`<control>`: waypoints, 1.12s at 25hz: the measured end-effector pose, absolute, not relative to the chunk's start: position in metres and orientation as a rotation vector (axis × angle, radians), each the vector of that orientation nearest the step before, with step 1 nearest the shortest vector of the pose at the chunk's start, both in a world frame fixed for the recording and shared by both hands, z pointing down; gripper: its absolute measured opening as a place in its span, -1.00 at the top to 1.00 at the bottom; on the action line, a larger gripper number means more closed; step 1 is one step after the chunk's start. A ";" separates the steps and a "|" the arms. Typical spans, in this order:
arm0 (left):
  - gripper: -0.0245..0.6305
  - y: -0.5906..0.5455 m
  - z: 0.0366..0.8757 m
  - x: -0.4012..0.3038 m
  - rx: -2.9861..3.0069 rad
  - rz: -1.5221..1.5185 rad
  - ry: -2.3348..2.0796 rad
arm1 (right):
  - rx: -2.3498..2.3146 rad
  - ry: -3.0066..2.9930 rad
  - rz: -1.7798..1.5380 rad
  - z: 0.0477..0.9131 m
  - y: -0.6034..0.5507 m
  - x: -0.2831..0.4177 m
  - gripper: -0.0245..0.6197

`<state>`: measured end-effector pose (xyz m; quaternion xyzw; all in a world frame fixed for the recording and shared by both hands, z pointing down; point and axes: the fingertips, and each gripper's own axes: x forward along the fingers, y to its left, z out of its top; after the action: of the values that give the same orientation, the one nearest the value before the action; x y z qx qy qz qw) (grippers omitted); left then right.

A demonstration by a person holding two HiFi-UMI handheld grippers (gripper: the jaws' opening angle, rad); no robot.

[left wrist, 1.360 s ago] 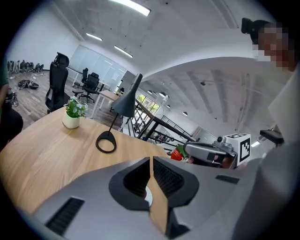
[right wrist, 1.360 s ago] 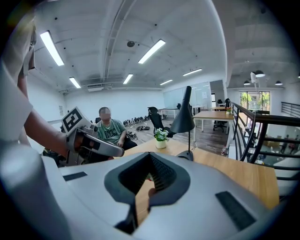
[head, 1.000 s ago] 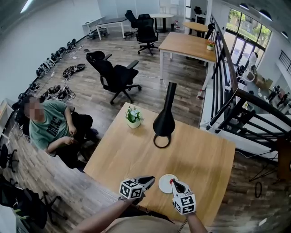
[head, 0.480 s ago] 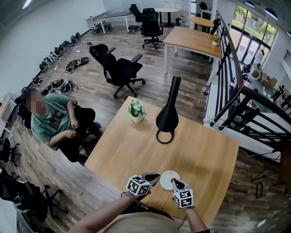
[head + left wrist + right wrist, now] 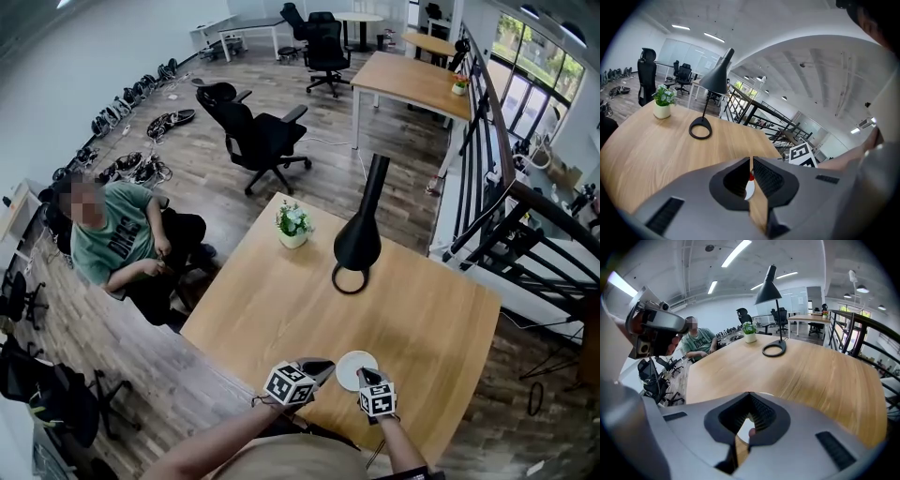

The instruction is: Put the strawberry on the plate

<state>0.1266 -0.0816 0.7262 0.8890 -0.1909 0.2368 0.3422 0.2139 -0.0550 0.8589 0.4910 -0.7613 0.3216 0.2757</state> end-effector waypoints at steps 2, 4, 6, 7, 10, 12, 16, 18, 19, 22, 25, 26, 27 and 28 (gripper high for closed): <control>0.91 -0.080 0.725 0.125 2.309 0.615 -0.499 | 1.310 -2.025 0.884 0.868 -0.053 0.213 0.91; 0.91 -0.079 0.724 0.124 2.309 0.613 -0.500 | 1.303 -2.013 0.894 0.875 -0.052 0.212 0.91; 0.91 -0.079 0.723 0.123 2.311 0.610 -0.502 | 1.297 -2.008 0.895 0.883 -0.055 0.210 0.91; 0.91 -0.079 0.722 0.122 2.311 0.609 -0.504 | 1.292 -2.004 0.896 0.887 -0.056 0.208 0.91; 0.91 -0.079 0.723 0.119 2.308 0.610 -0.509 | 1.279 -1.994 0.902 0.895 -0.058 0.204 0.91; 0.91 -0.077 0.724 0.118 2.304 0.614 -0.508 | 1.275 -1.985 0.907 0.898 -0.058 0.204 0.91; 0.91 -0.075 0.727 0.116 2.295 0.617 -0.511 | 1.268 -1.971 0.909 0.906 -0.057 0.203 0.91; 0.91 -0.075 0.728 0.115 2.293 0.618 -0.513 | 1.269 -1.966 0.912 0.909 -0.057 0.203 0.91; 0.91 -0.075 0.728 0.115 2.292 0.619 -0.514 | 1.270 -1.962 0.915 0.910 -0.057 0.204 0.91; 0.91 -0.075 0.728 0.113 2.289 0.617 -0.519 | 1.270 -1.944 0.938 0.917 -0.057 0.204 0.91; 0.91 -0.073 0.727 0.113 2.284 0.610 -0.523 | 1.263 -1.925 0.946 0.927 -0.056 0.206 0.91; 0.91 -0.072 0.727 0.113 2.282 0.607 -0.523 | 1.263 -1.917 0.948 0.929 -0.056 0.208 0.91; 0.91 -0.072 0.726 0.113 2.280 0.605 -0.524 | 1.266 -1.910 0.952 0.932 -0.056 0.209 0.91; 0.91 -0.071 0.727 0.113 2.277 0.604 -0.525 | 1.272 -1.903 0.959 0.934 -0.057 0.210 0.91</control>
<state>0.1126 -0.0710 0.7265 0.8817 -0.2033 0.2340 0.3557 0.2104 -0.0566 0.9338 0.4848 -0.7256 0.3654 0.3239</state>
